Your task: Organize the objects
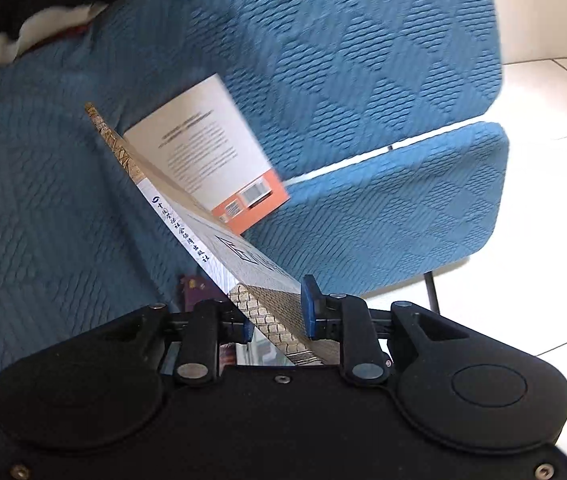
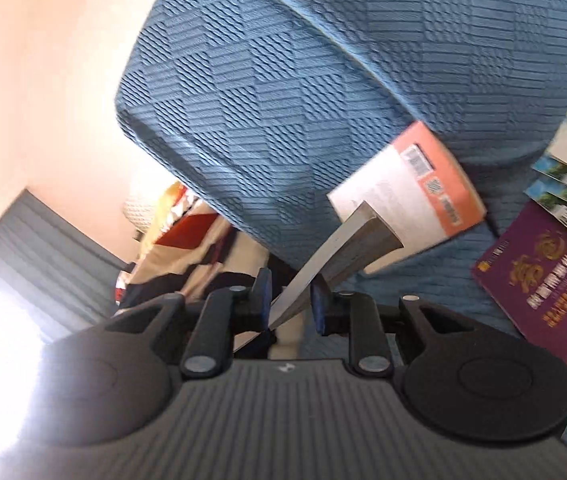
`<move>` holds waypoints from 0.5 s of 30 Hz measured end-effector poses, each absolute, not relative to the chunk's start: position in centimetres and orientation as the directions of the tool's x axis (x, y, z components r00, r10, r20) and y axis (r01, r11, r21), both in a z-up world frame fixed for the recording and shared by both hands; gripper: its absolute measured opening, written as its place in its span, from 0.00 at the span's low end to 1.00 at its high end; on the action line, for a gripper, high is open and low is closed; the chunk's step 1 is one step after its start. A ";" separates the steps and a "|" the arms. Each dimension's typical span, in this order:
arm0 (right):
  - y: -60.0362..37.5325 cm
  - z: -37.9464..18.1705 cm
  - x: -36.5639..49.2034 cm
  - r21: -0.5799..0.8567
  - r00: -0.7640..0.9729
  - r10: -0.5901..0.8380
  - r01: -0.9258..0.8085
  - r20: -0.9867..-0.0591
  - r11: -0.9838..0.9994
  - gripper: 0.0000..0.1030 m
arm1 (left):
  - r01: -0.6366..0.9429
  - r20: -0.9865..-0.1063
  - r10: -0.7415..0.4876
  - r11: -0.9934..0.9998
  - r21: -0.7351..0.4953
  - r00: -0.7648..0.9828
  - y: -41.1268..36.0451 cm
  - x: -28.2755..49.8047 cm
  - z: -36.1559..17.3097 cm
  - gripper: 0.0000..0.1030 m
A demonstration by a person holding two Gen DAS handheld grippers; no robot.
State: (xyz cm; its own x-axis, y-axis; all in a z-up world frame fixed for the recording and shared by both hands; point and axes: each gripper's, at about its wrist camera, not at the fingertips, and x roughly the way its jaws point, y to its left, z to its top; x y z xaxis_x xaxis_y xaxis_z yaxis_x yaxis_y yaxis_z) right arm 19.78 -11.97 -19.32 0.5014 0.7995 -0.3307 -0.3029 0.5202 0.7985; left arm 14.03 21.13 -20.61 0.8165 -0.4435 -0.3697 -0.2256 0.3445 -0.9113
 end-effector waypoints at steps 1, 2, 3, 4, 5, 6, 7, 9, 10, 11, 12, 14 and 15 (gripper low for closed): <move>-12.1 -19.8 19.6 0.797 0.501 0.796 -0.296 -0.339 0.526 0.23 | -0.239 -0.385 -0.445 0.349 -0.906 0.809 21.0 14.0 -21.1 0.21; -12.2 -20.4 19.4 0.799 0.498 0.794 -0.286 -0.348 0.530 0.23 | -0.256 -0.405 -0.441 0.359 -0.897 0.801 21.0 13.9 -21.6 0.21; -12.4 -20.9 19.2 0.804 0.491 0.795 -0.272 -0.357 0.529 0.23 | -0.274 -0.427 -0.436 0.371 -0.887 0.792 20.9 13.7 -21.9 0.22; -12.5 -21.5 19.0 0.808 0.479 0.797 -0.261 -0.367 0.529 0.23 | -0.286 -0.443 -0.434 0.382 -0.879 0.785 20.8 13.6 -22.2 0.22; -12.6 -21.9 18.9 0.808 0.469 0.798 -0.253 -0.378 0.531 0.23 | -0.291 -0.452 -0.428 0.390 -0.873 0.783 20.8 13.3 -22.4 0.22; -12.6 -22.3 18.7 0.810 0.461 0.801 -0.251 -0.381 0.530 0.24 | -0.294 -0.459 -0.421 0.400 -0.868 0.783 20.9 13.1 -22.5 0.22; -12.7 -22.5 18.4 0.811 0.454 0.805 -0.253 -0.381 0.527 0.24 | -0.300 -0.469 -0.413 0.410 -0.861 0.781 20.9 13.0 -22.5 0.22; -12.5 -22.7 18.0 0.811 0.439 0.813 -0.263 -0.382 0.523 0.24 | -0.327 -0.498 -0.391 0.427 -0.843 0.774 21.1 12.8 -22.5 0.23; -12.4 -22.7 17.8 0.813 0.432 0.817 -0.263 -0.382 0.519 0.24 | -0.343 -0.517 -0.377 0.441 -0.830 0.768 21.1 12.6 -22.5 0.24; -12.3 -22.8 17.6 0.816 0.424 0.821 -0.262 -0.381 0.515 0.23 | -0.354 -0.533 -0.363 0.455 -0.817 0.764 21.2 12.5 -22.6 0.25; -12.2 -22.9 17.4 0.820 0.417 0.825 -0.260 -0.381 0.510 0.23 | -0.361 -0.544 -0.354 0.465 -0.808 0.761 21.2 12.3 -22.7 0.26; -12.1 -23.2 17.0 0.828 0.406 0.831 -0.250 -0.381 0.502 0.23 | -0.375 -0.562 -0.341 0.480 -0.793 0.753 21.4 12.0 -22.9 0.27; -12.1 -23.4 16.9 0.834 0.397 0.835 -0.243 -0.381 0.496 0.23 | -0.380 -0.571 -0.340 0.486 -0.787 0.747 21.4 12.0 -23.0 0.27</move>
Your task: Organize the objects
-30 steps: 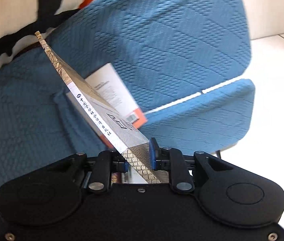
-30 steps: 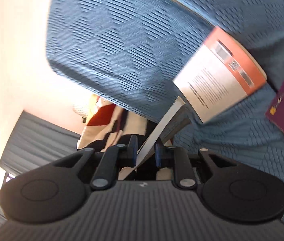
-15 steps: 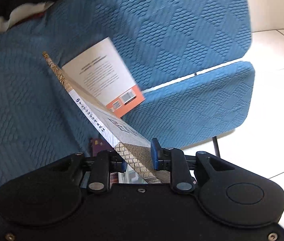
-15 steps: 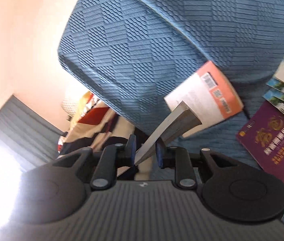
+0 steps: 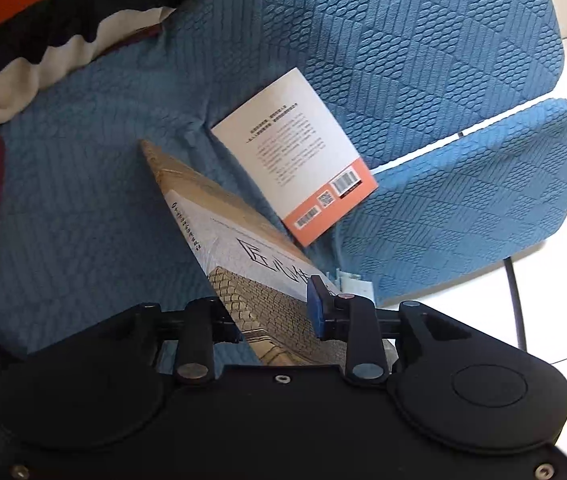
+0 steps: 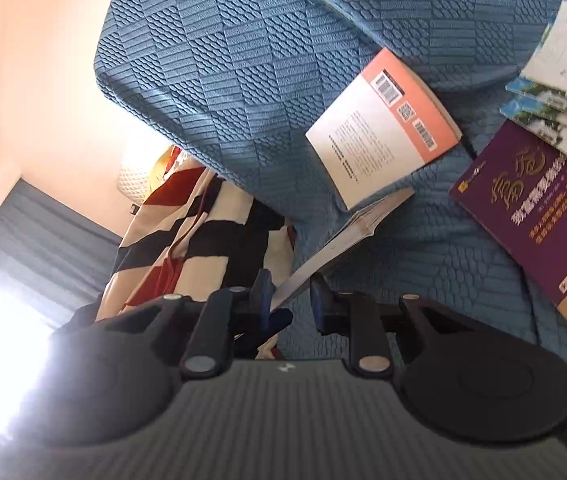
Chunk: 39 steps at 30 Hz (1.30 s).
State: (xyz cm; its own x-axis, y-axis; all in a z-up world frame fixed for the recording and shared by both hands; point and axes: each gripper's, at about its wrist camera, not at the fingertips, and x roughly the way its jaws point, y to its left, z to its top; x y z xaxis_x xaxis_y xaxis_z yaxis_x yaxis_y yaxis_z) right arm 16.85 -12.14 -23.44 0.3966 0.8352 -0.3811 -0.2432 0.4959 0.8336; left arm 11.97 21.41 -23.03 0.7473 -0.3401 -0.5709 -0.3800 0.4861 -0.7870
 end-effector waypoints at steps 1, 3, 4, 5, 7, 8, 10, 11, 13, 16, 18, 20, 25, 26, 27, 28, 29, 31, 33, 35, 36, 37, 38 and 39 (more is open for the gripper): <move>-12.1 -23.7 16.6 0.835 0.388 0.837 -0.239 -0.386 0.496 0.22 | -0.385 -0.580 -0.338 0.493 -0.780 0.741 21.4 11.8 -23.2 0.27; -12.2 -24.2 16.2 0.839 0.373 0.840 -0.228 -0.394 0.494 0.20 | -0.394 -0.596 -0.329 0.509 -0.765 0.732 21.4 11.5 -23.4 0.28; -12.3 -24.5 16.0 0.844 0.365 0.843 -0.218 -0.395 0.490 0.20 | -0.398 -0.604 -0.326 0.517 -0.758 0.727 21.3 11.4 -23.5 0.28; -12.5 -24.8 15.9 0.849 0.358 0.845 -0.207 -0.397 0.486 0.18 | -0.401 -0.612 -0.323 0.526 -0.750 0.721 21.2 11.3 -23.5 0.29; -12.8 -25.3 15.6 0.855 0.345 0.848 -0.190 -0.402 0.482 0.17 | -0.408 -0.634 -0.313 0.551 -0.728 0.708 20.9 11.3 -23.4 0.30; -12.9 -25.5 15.6 0.857 0.340 0.849 -0.181 -0.406 0.482 0.17 | -0.414 -0.646 -0.302 0.566 -0.713 0.701 20.7 11.3 -23.3 0.32; -13.1 -25.9 15.4 0.861 0.329 0.850 -0.167 -0.410 0.480 0.16 | -0.427 -0.670 -0.280 0.591 -0.684 0.687 20.4 11.2 -23.2 0.32; -13.2 -26.1 15.4 0.862 0.329 0.850 -0.163 -0.412 0.480 0.15 | -0.439 -0.681 -0.267 0.595 -0.673 0.681 20.4 11.1 -23.1 0.32; -13.4 -26.4 15.3 0.862 0.329 0.845 -0.144 -0.422 0.487 0.13 | -0.461 -0.698 -0.236 0.603 -0.651 0.676 20.5 10.7 -22.9 0.33; -13.9 -27.2 15.1 0.877 0.320 0.851 -0.105 -0.416 0.468 0.09 | -0.499 -0.726 -0.168 0.623 -0.603 0.667 21.0 10.0 -22.4 0.44; -14.1 -27.3 15.0 0.878 0.324 0.850 -0.100 -0.416 0.468 0.09 | -0.523 -0.742 -0.115 0.638 -0.565 0.661 21.2 9.6 -22.1 0.44; -14.0 -27.3 15.1 0.875 0.326 0.847 -0.105 -0.419 0.473 0.09 | -0.537 -0.746 -0.082 0.643 -0.546 0.661 21.3 9.2 -21.7 0.46; -13.7 -26.7 15.6 0.829 0.334 0.821 -0.165 -0.463 0.534 0.12 | -0.540 -0.765 -0.058 0.674 -0.504 0.642 20.7 9.5 -21.8 0.49; -13.5 -26.6 15.7 0.804 0.330 0.805 -0.181 -0.493 0.566 0.12 | -0.541 -0.771 -0.063 0.676 -0.501 0.634 20.4 9.7 -22.1 0.49; -13.3 -26.7 15.9 0.779 0.326 0.789 -0.198 -0.520 0.595 0.12 | -0.543 -0.776 -0.060 0.681 -0.491 0.627 20.1 10.1 -22.4 0.49; -13.1 -26.7 16.0 0.753 0.323 0.773 -0.215 -0.546 0.621 0.12 | -0.543 -0.784 -0.052 0.693 -0.475 0.619 19.8 10.5 -22.7 0.49; -12.8 -26.8 16.1 0.726 0.319 0.757 -0.235 -0.570 0.646 0.13 | -0.544 -0.793 -0.044 0.705 -0.455 0.607 19.4 10.9 -23.0 0.49; -12.3 -27.1 16.3 0.670 0.311 0.722 -0.272 -0.618 0.691 0.24 | -0.544 -0.808 -0.028 0.726 -0.421 0.588 18.8 11.6 -23.5 0.49; -12.0 -27.3 16.2 0.638 0.311 0.706 -0.302 -0.636 0.708 0.45 | -0.543 -0.819 -0.018 0.740 -0.397 0.574 18.3 12.3 -24.1 0.49; -11.9 -27.6 16.0 0.628 0.320 0.707 -0.325 -0.630 0.707 0.51 | -0.551 -0.833 0.000 0.750 -0.367 0.554 18.0 12.8 -24.8 0.49; -11.7 -27.7 16.0 0.622 0.322 0.706 -0.335 -0.630 0.708 0.51 | -0.552 -0.836 0.012 0.756 -0.351 0.548 17.9 13.0 -25.0 0.49; -11.5 -27.9 16.0 0.611 0.325 0.701 -0.344 -0.635 0.713 0.51 | -0.552 -0.839 0.028 0.764 -0.333 0.544 17.7 13.2 -25.2 0.49; -11.2 -28.1 16.0 0.593 0.330 0.690 -0.355 -0.644 0.723 0.51 | -0.557 -0.842 0.045 0.769 -0.314 0.537 17.7 13.4 -25.4 0.49; -10.9 -28.4 16.0 0.568 0.336 0.674 -0.366 -0.658 0.737 0.51 | -0.564 -0.848 0.059 0.770 -0.298 0.528 17.7 13.5 -25.7 0.49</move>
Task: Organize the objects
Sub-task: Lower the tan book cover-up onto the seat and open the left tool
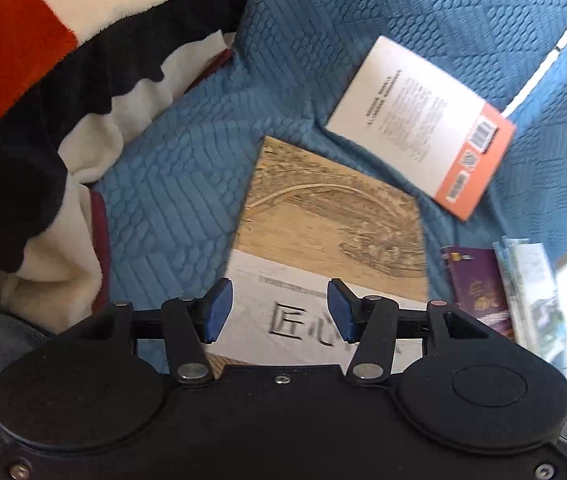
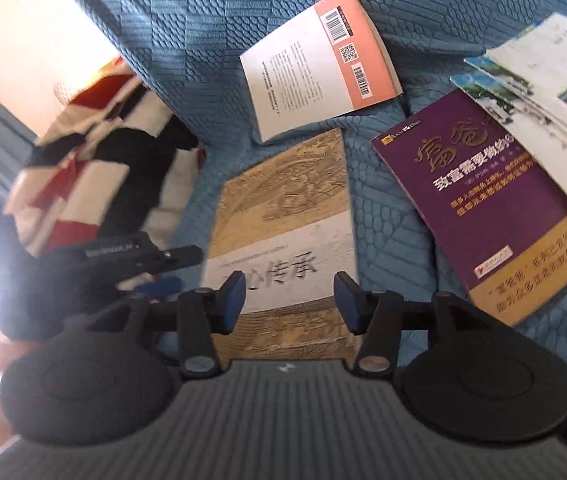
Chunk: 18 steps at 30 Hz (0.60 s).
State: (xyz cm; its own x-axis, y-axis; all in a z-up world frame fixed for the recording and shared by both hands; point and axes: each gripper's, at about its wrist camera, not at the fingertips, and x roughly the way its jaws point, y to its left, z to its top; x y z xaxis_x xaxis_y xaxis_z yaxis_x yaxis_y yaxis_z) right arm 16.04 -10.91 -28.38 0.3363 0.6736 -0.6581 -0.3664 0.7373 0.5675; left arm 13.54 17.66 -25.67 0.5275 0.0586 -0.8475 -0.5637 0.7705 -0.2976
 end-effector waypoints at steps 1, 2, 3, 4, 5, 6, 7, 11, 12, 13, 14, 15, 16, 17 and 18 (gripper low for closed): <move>-10.4 -28.6 16.1 0.545 0.338 0.657 -0.373 -0.674 0.751 0.51 | -0.566 -0.851 0.068 0.774 -0.284 0.520 17.6 13.7 -25.9 0.49; -10.1 -28.9 16.1 0.531 0.334 0.650 -0.383 -0.683 0.756 0.51 | -0.567 -0.855 0.073 0.777 -0.274 0.514 17.7 13.8 -26.2 0.49; -9.8 -29.2 16.0 0.523 0.328 0.646 -0.392 -0.689 0.757 0.51 | -0.569 -0.859 0.076 0.778 -0.266 0.506 17.7 14.0 -26.4 0.49; -9.6 -29.6 15.9 0.513 0.324 0.640 -0.398 -0.697 0.761 0.51 | -0.569 -0.861 0.081 0.781 -0.258 0.501 17.6 14.0 -26.5 0.49; -9.4 -29.9 15.8 0.498 0.322 0.629 -0.404 -0.707 0.767 0.50 | -0.567 -0.862 0.086 0.785 -0.251 0.500 17.6 14.2 -26.6 0.49; -9.2 -30.2 15.7 0.485 0.321 0.621 -0.412 -0.715 0.772 0.50 | -0.567 -0.862 0.091 0.787 -0.245 0.498 17.6 14.2 -26.7 0.49; -9.1 -30.5 15.7 0.474 0.322 0.614 -0.417 -0.721 0.775 0.50 | -0.567 -0.864 0.095 0.788 -0.238 0.495 17.5 14.4 -26.9 0.49; -8.7 -31.3 15.6 0.446 0.321 0.595 -0.430 -0.737 0.785 0.49 | -0.565 -0.876 0.110 0.800 -0.202 0.469 17.4 14.9 -27.6 0.49; -8.6 -31.5 15.5 0.439 0.321 0.590 -0.434 -0.741 0.787 0.49 | -0.564 -0.878 0.107 0.801 -0.201 0.466 17.4 15.0 -27.8 0.49; -8.5 -31.7 15.5 0.434 0.318 0.587 -0.437 -0.745 0.788 0.49 | -0.563 -0.880 0.107 0.802 -0.199 0.464 17.4 15.1 -28.0 0.49; -8.4 -31.9 15.5 0.431 0.315 0.585 -0.439 -0.748 0.788 0.49 | -0.562 -0.882 0.111 0.804 -0.192 0.459 17.4 15.2 -28.2 0.49; -8.3 -32.1 15.5 0.429 0.310 0.582 -0.440 -0.752 0.789 0.48 | -0.562 -0.885 0.117 0.807 -0.180 0.451 17.3 15.3 -28.4 0.49; -8.2 -32.1 15.4 0.426 0.314 0.582 -0.445 -0.750 0.788 0.48 | -0.558 -0.883 0.125 0.812 -0.171 0.453 17.2 15.3 -28.4 0.49; -8.1 -32.1 15.3 0.421 0.315 0.581 -0.449 -0.750 0.788 0.48 | -0.552 -0.884 0.122 0.817 -0.168 0.451 17.2 15.4 -28.5 0.50; -8.0 -32.1 15.2 0.422 0.313 0.583 -0.453 -0.750 0.785 0.48 | -0.543 -0.883 0.114 0.822 -0.174 0.455 17.1 15.4 -28.5 0.51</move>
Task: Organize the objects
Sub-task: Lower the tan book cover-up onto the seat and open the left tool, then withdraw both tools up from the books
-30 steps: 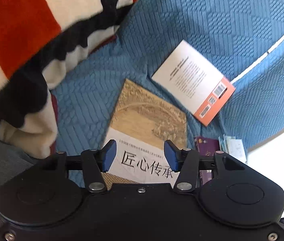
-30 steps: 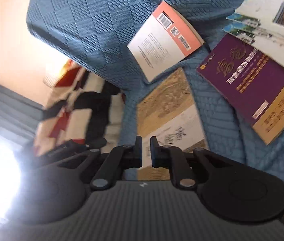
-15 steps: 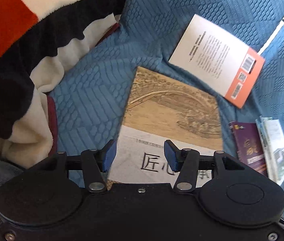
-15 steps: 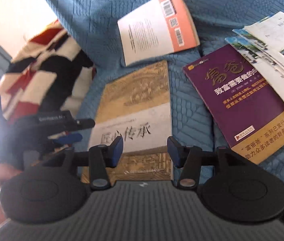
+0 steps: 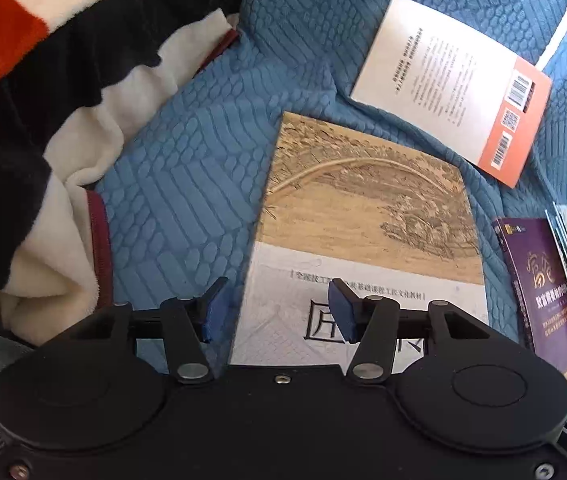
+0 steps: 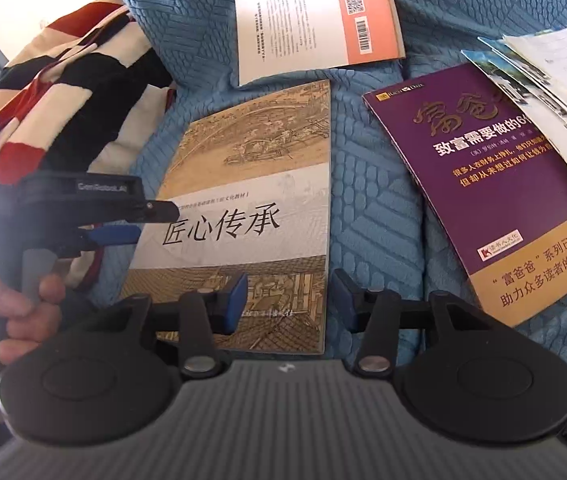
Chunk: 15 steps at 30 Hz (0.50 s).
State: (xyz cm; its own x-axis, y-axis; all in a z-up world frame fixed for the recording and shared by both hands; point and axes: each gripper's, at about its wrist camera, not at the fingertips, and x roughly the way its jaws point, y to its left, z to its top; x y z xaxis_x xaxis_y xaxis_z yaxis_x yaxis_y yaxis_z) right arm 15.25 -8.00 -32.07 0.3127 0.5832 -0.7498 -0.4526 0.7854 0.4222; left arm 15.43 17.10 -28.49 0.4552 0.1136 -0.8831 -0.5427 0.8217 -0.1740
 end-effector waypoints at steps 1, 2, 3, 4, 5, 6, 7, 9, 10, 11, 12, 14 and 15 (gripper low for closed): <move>-7.9 -32.1 15.2 0.426 0.310 0.586 -0.454 -0.748 0.783 0.48 | -0.533 -0.882 0.101 0.826 -0.183 0.460 17.0 15.4 -28.5 0.52; -7.9 -32.0 15.2 0.422 0.312 0.584 -0.455 -0.749 0.784 0.47 | -0.526 -0.882 0.097 0.830 -0.184 0.462 16.9 15.4 -28.5 0.53; -7.9 -32.0 15.1 0.418 0.313 0.583 -0.459 -0.750 0.784 0.47 | -0.522 -0.883 0.097 0.833 -0.181 0.460 16.8 15.5 -28.5 0.53; -7.9 -32.0 15.1 0.414 0.312 0.581 -0.463 -0.752 0.784 0.47 | -0.520 -0.883 0.096 0.835 -0.179 0.460 16.8 15.4 -28.5 0.53; -7.8 -31.9 15.0 0.411 0.312 0.579 -0.464 -0.754 0.785 0.46 | -0.519 -0.883 0.092 0.835 -0.183 0.460 16.9 15.4 -28.5 0.53; -7.9 -31.8 15.0 0.410 0.311 0.578 -0.465 -0.754 0.785 0.44 | -0.519 -0.883 0.085 0.833 -0.191 0.461 17.0 15.3 -28.4 0.53; -7.9 -31.8 15.0 0.410 0.309 0.578 -0.465 -0.755 0.785 0.44 | -0.517 -0.884 0.077 0.833 -0.198 0.462 17.2 15.2 -28.4 0.53; -8.0 -31.7 14.8 0.411 0.305 0.577 -0.463 -0.758 0.785 0.43 | -0.507 -0.885 0.061 0.837 -0.207 0.462 17.4 15.1 -28.4 0.53; -8.1 -31.7 14.6 0.412 0.303 0.577 -0.461 -0.759 0.785 0.43 | -0.505 -0.885 0.056 0.837 -0.212 0.463 17.4 15.0 -28.4 0.53; -8.2 -31.6 14.5 0.413 0.302 0.576 -0.460 -0.759 0.786 0.44 | -0.501 -0.885 0.051 0.839 -0.213 0.463 17.4 15.0 -28.4 0.53; -8.3 -31.5 14.4 0.415 0.301 0.576 -0.459 -0.760 0.786 0.44 | -0.496 -0.886 0.048 0.842 -0.212 0.461 17.4 15.0 -28.4 0.53; -8.4 -31.4 14.3 0.423 0.299 0.579 -0.450 -0.759 0.786 0.43 | -0.488 -0.889 0.047 0.849 -0.205 0.456 17.2 15.1 -28.3 0.54; -8.5 -31.4 14.3 0.425 0.296 0.578 -0.446 -0.760 0.787 0.43 | -0.486 -0.889 0.048 0.850 -0.202 0.455 17.1 15.1 -28.3 0.54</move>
State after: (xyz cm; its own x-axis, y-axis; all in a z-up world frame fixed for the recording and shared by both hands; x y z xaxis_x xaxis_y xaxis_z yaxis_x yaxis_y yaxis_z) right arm 14.27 -8.52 -31.44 0.2962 0.5783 -0.7602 -0.4463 0.7875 0.4251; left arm 15.06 17.10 -28.27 0.4549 0.0483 -0.8893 -0.4860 0.8502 -0.2024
